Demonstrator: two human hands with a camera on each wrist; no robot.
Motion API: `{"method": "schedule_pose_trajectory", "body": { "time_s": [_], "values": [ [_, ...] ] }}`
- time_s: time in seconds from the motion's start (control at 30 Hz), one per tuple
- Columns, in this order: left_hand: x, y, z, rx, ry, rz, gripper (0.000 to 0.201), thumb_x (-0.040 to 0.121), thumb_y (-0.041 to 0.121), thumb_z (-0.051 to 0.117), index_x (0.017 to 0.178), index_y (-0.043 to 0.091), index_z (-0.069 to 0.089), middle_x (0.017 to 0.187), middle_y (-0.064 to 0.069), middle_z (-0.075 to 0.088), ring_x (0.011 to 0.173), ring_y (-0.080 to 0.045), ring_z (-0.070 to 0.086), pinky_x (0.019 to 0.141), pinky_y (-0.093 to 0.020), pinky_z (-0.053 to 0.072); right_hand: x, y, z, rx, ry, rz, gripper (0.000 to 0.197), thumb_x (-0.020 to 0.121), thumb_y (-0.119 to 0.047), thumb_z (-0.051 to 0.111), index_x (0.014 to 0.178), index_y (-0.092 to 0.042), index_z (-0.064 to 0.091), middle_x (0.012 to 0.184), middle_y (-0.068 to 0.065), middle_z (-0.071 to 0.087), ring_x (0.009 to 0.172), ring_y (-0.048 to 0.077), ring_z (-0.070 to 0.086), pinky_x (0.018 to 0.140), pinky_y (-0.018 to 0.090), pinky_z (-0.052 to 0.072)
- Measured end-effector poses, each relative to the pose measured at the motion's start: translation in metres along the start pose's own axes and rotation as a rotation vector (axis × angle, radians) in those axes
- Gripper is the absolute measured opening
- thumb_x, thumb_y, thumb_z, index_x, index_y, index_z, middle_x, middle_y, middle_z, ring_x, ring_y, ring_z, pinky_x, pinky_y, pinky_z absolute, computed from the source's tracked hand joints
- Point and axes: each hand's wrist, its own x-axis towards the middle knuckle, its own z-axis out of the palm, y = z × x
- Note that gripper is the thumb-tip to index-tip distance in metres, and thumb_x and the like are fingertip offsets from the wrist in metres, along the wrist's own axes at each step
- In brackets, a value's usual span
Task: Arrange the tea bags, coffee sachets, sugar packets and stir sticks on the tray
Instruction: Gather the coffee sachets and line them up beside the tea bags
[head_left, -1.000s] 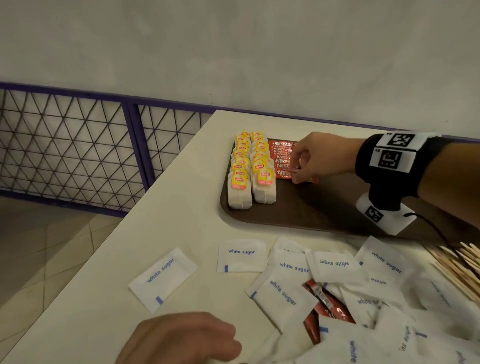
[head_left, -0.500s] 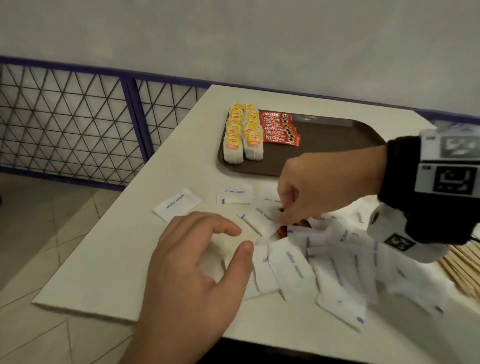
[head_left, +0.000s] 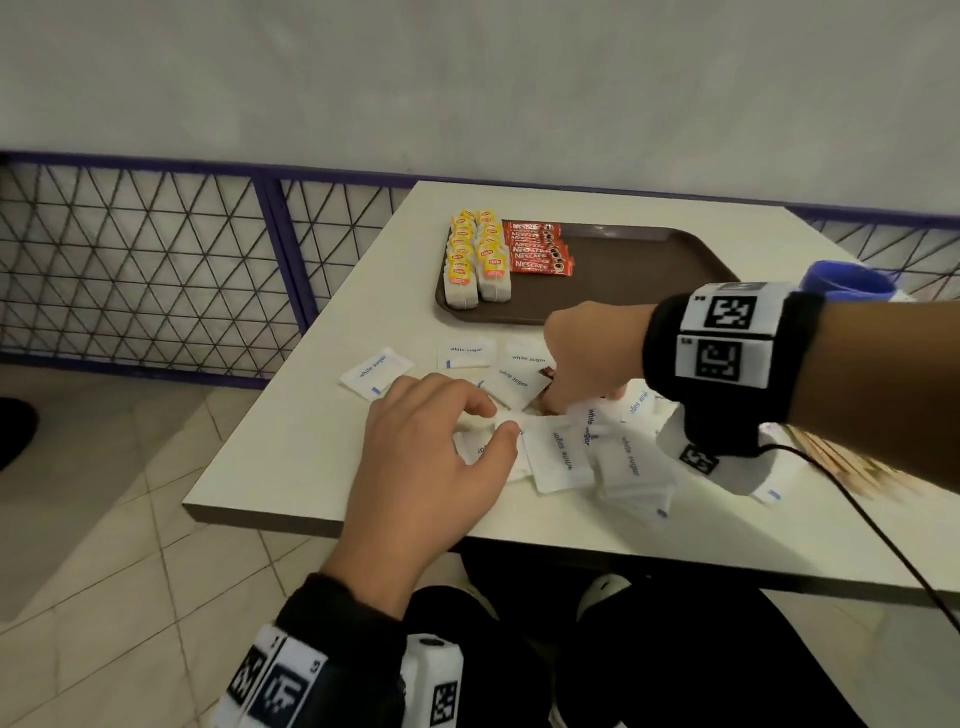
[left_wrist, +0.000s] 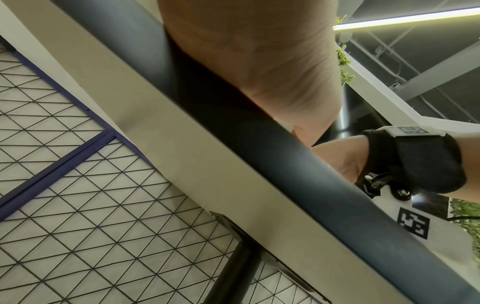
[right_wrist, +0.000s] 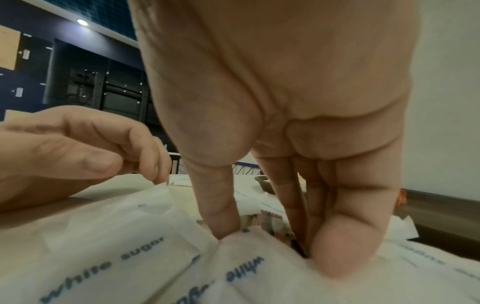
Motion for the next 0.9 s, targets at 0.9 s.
{"method": "schedule_pose_trajectory", "body": {
  "time_s": [0.9],
  "values": [
    [-0.004,0.003,-0.003,0.001,0.002,-0.026,0.007,0.088,0.037,0.069,0.088,0.034,0.062,0.092,0.024,0.059,0.101,0.0,0.05,0.086,-0.008,0.035,-0.032,0.04,-0.024,0.83,0.52,-0.106,0.037,0.086,-0.015,0.08,0.118,-0.014,0.063,0.092,0.003,0.068,0.074,0.017,0.071,0.063,0.027,0.059]
  ]
}}
